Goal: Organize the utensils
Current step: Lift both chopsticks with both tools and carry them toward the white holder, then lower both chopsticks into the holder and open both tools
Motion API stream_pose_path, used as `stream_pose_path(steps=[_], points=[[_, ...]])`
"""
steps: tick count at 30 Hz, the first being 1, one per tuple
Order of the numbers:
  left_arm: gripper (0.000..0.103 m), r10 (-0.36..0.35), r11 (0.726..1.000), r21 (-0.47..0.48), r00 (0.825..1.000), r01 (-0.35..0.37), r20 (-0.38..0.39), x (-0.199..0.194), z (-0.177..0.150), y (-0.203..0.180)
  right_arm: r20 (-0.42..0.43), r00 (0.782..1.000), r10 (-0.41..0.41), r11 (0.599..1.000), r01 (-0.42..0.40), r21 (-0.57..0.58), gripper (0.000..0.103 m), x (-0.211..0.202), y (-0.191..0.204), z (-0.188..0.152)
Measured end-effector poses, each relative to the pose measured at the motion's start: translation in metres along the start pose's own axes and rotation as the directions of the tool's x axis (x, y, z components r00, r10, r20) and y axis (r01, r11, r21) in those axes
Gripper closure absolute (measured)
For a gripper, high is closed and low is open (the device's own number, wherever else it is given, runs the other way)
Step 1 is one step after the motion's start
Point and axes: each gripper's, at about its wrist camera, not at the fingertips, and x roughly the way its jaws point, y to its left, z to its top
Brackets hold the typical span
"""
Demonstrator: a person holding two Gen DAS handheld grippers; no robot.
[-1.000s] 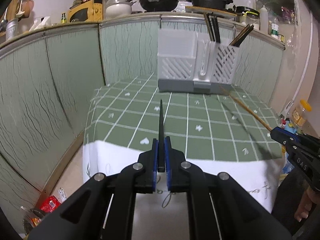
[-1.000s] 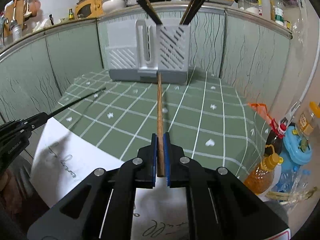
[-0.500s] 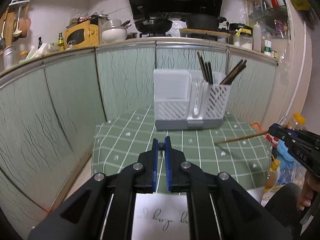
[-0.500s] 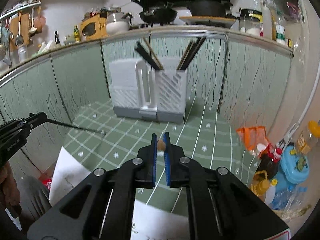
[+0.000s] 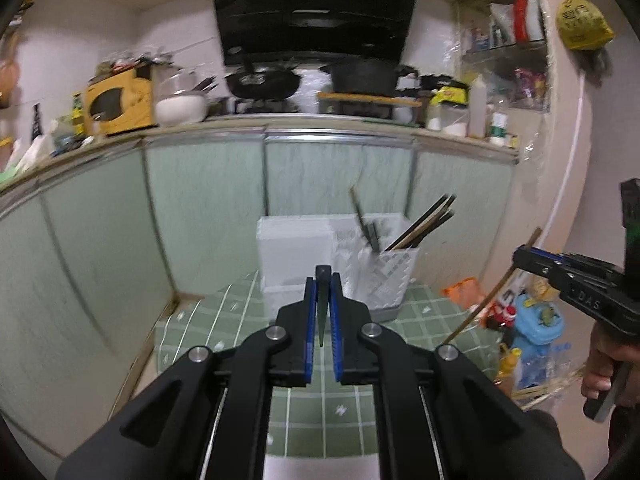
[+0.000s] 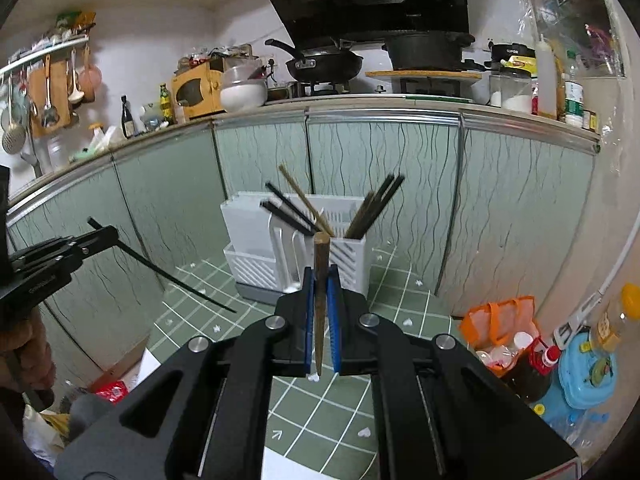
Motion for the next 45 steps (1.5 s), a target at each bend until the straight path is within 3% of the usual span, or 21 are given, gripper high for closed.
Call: stream_pose_path(steps=[10, 16, 21, 32, 45], points=[[0.095, -0.171, 0.981, 0.081, 0.984, 0.175, -0.045, 0.03, 0.053, -0.022, 0.022, 0.997, 0.073, 0.996, -0.071, -0.046, 0.097, -0.006, -0.017, 0.067], [0.095, -0.272, 0.955, 0.108, 0.961, 0.276, -0.052, 0.043, 0.089, -0.029, 0.024, 0.991, 0.134, 0.988, -0.132, -0.08, 0.097, 0.004, -0.02, 0.098], [0.095, -0.314, 0.938, 0.134, 0.947, 0.32, -0.066, 0.056, 0.115, -0.032, 0.038, 0.986, 0.162, 0.983, -0.157, -0.096, 0.097, 0.011, -0.028, 0.123], [0.095, -0.34, 0.922, 0.163, 0.936, 0.351, -0.09, 0.102, 0.161, -0.033, 0.077, 0.98, 0.184, 0.98, -0.178, -0.086, 0.097, 0.044, -0.054, 0.17], [0.095, -0.339, 0.923, 0.133, 0.928, 0.36, -0.156, 0.172, 0.141, -0.028, 0.042, 0.983, 0.178, 0.982, -0.175, -0.067, 0.097, 0.11, -0.078, 0.16]])
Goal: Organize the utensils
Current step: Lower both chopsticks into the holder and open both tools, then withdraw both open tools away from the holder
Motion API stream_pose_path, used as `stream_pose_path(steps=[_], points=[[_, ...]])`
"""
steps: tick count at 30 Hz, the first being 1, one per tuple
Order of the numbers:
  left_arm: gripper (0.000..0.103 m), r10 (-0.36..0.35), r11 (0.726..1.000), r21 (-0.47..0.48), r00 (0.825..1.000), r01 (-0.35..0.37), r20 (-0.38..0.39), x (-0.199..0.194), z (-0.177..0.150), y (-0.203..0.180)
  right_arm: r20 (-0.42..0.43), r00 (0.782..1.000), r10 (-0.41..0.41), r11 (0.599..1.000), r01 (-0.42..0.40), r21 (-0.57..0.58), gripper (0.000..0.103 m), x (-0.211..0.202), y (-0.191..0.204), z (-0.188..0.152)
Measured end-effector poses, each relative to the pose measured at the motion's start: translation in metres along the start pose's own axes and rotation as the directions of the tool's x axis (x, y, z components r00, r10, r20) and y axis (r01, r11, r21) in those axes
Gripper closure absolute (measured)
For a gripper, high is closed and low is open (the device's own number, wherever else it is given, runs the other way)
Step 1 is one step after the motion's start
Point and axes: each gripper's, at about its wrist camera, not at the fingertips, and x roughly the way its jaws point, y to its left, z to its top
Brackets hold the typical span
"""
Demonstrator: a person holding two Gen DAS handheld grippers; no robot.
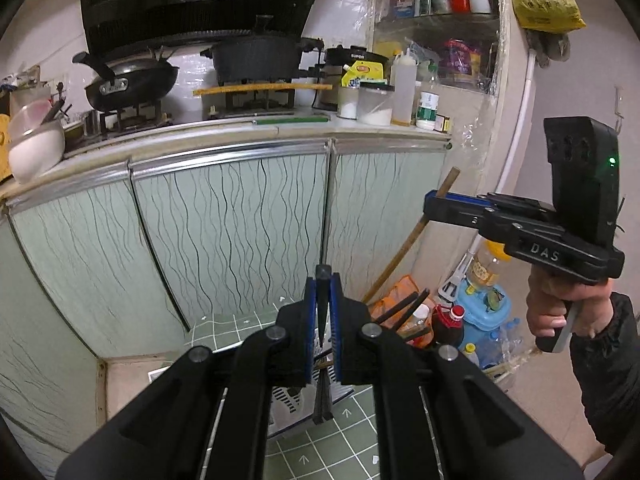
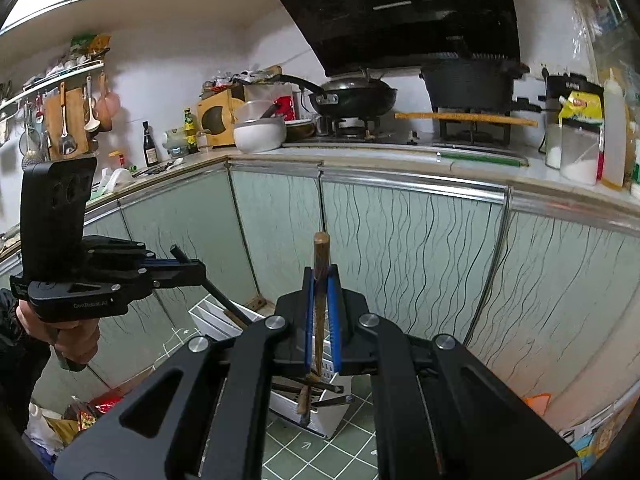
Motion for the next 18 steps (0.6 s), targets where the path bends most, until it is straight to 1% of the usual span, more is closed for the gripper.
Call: stream_pose_path(steps=[2, 3, 4, 5, 6, 7, 8, 13, 18], points=[[0.095, 0.012, 1.0, 0.004, 1.0, -0.012, 0.001, 0.004, -0.002, 0.001, -0.012, 1.0, -0.002, 1.0, 0.002, 0.0, 0.096, 0.009, -0.003, -0.004], [0.091, 0.012, 1.0, -0.002, 1.0, -0.012, -0.001, 0.006, -0.003, 0.004, -0.023, 1.0, -0.008, 1.0, 0.008, 0.004, 0.093, 0.013, -0.005, -0.005], [0.065, 0.011, 1.0, -0.01, 1.0, -0.011, -0.01, 0.008, -0.003, 0.005, -0.035, 0.999, -0.016, 1.0, 0.016, 0.012, 0.07, 0.017, -0.008, -0.007], [0.023, 0.018, 1.0, -0.019, 1.0, -0.019, -0.013, 0.008, -0.004, 0.007, -0.049, 0.999, -0.022, 0.999, 0.023, 0.027, 0.049, 0.021, -0.011, -0.009], [0.01, 0.039, 0.999, -0.02, 0.999, -0.039, -0.002, 0.008, -0.004, 0.008, -0.043, 0.999, -0.019, 0.999, 0.021, 0.045, 0.044, 0.022, -0.015, -0.011], [0.01, 0.062, 0.998, -0.012, 0.998, -0.062, 0.027, 0.004, -0.005, 0.007, -0.041, 0.999, -0.025, 0.998, 0.027, 0.05, 0.038, 0.022, -0.017, -0.012], [0.01, 0.066, 0.998, -0.006, 0.997, -0.066, 0.034, 0.002, -0.006, 0.007, -0.043, 0.998, -0.035, 0.998, 0.037, 0.05, 0.029, 0.023, -0.018, -0.014], [0.009, 0.101, 0.995, -0.009, 0.995, -0.101, 0.012, -0.001, -0.012, 0.01, -0.057, 0.996, -0.068, 0.997, 0.071, 0.042, 0.007, 0.018, -0.022, -0.021], [0.006, 0.132, 0.991, -0.011, 0.991, -0.132, 0.013, -0.009, -0.023, 0.003, -0.071, 0.994, -0.078, 0.997, 0.079, 0.014, 0.007, 0.008, -0.012, -0.031]])
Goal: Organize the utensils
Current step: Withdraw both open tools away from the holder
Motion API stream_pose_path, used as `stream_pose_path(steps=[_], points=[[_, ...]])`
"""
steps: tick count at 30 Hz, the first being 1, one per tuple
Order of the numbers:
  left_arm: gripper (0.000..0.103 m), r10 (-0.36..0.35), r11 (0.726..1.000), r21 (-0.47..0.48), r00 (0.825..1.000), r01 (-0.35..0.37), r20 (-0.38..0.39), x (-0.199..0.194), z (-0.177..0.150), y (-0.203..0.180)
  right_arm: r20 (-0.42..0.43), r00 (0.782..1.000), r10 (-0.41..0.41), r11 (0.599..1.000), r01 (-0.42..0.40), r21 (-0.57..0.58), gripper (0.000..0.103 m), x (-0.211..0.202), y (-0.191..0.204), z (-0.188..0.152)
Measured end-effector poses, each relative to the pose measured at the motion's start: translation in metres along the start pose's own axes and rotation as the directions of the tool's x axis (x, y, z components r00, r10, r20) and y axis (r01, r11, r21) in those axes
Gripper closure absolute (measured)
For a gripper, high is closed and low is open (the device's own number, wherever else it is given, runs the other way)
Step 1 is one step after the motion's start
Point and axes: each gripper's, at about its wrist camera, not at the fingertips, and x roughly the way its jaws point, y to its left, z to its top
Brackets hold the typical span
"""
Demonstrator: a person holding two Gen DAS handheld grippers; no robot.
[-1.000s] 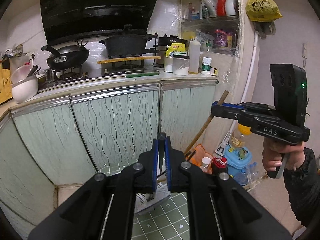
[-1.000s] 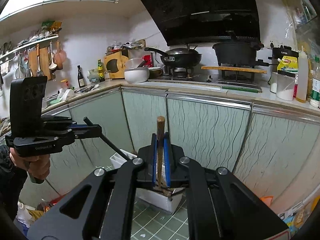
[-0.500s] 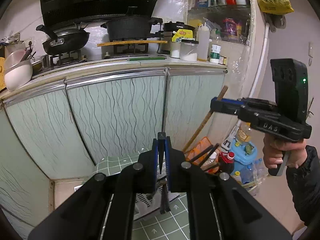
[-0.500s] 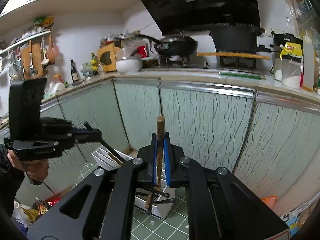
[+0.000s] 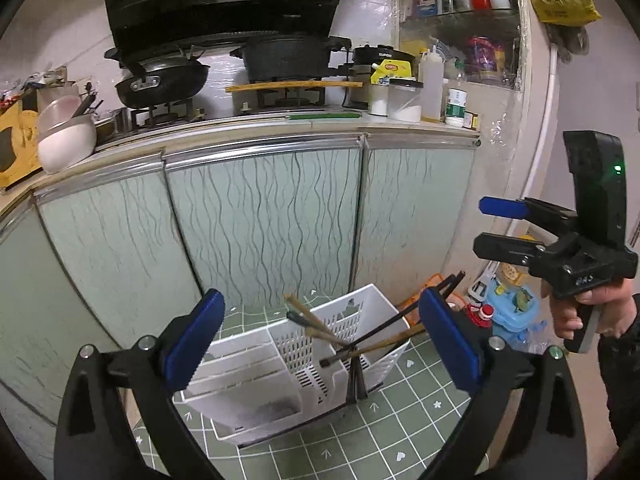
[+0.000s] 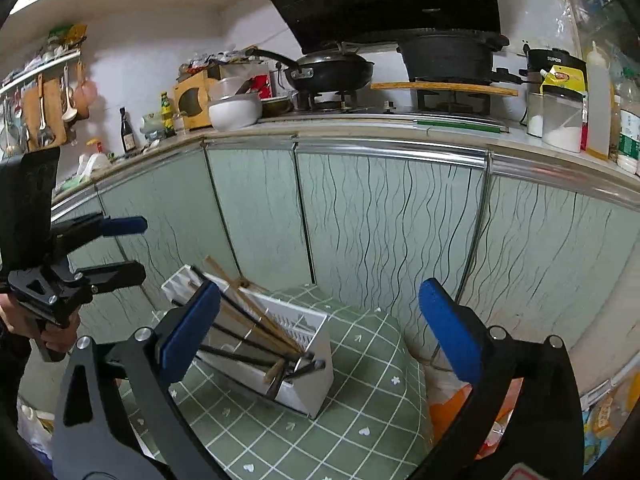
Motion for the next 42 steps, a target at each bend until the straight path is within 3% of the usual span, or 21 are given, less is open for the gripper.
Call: stream_pose_path(steps=[16, 27, 42], points=[[0.004, 0.088, 0.996, 0.016, 0.995, -0.089, 0.05, -0.062, -0.05, -0.035, -0.025, 0.999, -0.036, 0.999, 0.035, -0.019, 0.007, -0.05, 0.041, -0.056], [0.004, 0.18, 0.983, -0.059, 0.982, -0.176, 0.065, -0.108, -0.103, -0.048, -0.03, 0.995, -0.097, 0.995, 0.096, -0.034, 0.007, -0.085, 0.07, -0.099], [0.004, 0.271, 0.958, -0.108, 0.962, -0.266, 0.03, -0.125, -0.176, -0.058, -0.029, 0.984, -0.177, 0.983, 0.176, -0.047, 0.007, -0.107, 0.104, -0.169]])
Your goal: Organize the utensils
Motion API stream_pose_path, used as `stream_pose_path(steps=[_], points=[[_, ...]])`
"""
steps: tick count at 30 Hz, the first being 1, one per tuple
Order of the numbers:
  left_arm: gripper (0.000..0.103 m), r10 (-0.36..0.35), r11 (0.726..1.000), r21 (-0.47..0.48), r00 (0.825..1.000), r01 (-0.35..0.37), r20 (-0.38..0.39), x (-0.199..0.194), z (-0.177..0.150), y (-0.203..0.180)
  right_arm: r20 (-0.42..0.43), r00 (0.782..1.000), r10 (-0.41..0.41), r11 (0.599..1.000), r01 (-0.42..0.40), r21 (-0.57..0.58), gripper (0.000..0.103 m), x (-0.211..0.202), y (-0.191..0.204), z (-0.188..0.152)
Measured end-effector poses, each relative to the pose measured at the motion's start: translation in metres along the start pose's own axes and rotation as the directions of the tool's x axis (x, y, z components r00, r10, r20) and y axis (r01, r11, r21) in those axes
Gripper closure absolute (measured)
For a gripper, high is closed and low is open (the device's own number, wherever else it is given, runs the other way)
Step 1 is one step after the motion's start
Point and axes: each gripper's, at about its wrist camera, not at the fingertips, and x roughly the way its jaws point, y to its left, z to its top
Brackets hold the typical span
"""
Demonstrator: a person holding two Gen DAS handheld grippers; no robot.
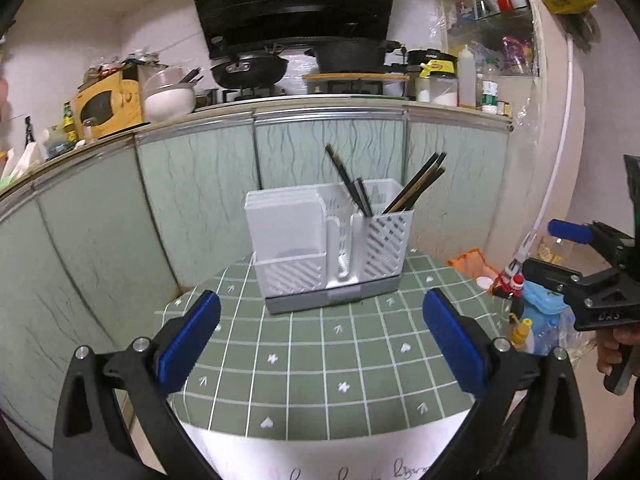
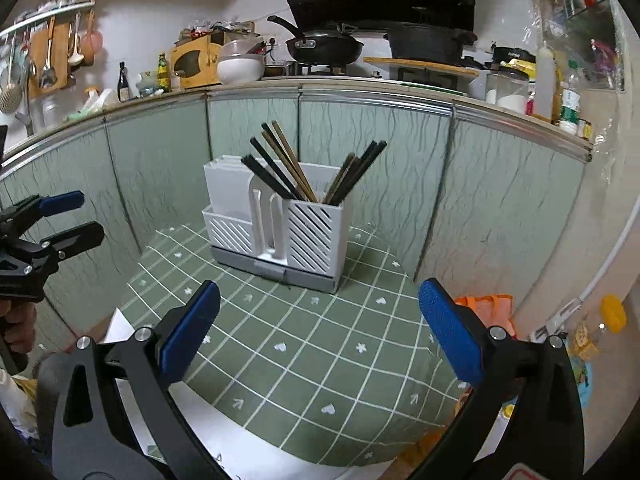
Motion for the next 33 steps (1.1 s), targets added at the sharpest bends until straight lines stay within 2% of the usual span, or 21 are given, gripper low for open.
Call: stream_pose_path(steps=[14, 21, 33], points=[[0.004, 0.123, 0.992, 0.003, 0.992, -0.123, 0.004, -0.009, -0.055, -0.013, -0.031, 0.995, -0.099, 0.995, 0.1, 0.032, 0.007, 0.001, 0.023, -0.053], [0.004, 0.228, 0.974, 0.013, 0.973, -0.228, 0.027, -0.018, -0.068, -0.021, -0.049, 0.988, -0.145, 0.988, 0.147, 0.037, 0.007, 0.002, 0.027, -0.071], [0.004, 0.258, 0.966, -0.025, 0.966, -0.258, -0.031, -0.02, -0.082, -0.021, -0.04, 0.98, -0.192, 0.98, 0.194, 0.04, 0.007, -0.007, 0.034, -0.077]])
